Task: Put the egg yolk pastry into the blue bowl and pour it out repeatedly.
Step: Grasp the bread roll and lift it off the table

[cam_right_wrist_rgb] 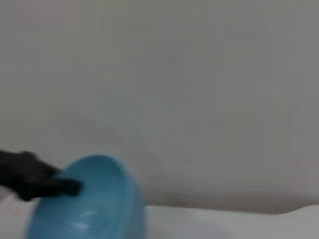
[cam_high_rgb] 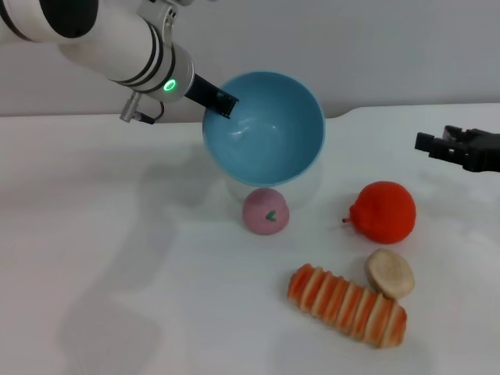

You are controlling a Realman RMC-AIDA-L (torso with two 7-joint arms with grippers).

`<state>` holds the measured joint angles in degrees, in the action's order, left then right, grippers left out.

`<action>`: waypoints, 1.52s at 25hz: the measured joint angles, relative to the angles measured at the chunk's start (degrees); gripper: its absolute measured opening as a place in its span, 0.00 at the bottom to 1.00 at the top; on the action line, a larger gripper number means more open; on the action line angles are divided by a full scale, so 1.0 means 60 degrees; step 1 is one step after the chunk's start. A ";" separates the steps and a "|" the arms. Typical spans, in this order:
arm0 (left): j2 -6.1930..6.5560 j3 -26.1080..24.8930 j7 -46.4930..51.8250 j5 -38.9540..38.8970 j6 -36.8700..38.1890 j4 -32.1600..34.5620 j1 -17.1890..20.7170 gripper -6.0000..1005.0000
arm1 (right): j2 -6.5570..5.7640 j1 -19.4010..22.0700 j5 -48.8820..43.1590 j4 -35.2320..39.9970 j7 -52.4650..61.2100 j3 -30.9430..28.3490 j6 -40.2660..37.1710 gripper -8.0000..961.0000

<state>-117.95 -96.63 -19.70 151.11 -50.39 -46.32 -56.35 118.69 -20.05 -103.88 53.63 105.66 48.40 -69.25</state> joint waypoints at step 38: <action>-0.0057 0.0038 0.0003 0.0164 0.0563 0.0281 -0.0045 0.01 | -0.0893 -0.1342 -0.5228 -0.1460 0.6943 -0.2324 -0.4470 0.60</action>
<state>-118.29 -96.40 -19.68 152.09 -47.01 -44.64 -56.62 113.33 -28.10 -135.24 44.87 147.32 34.45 -96.07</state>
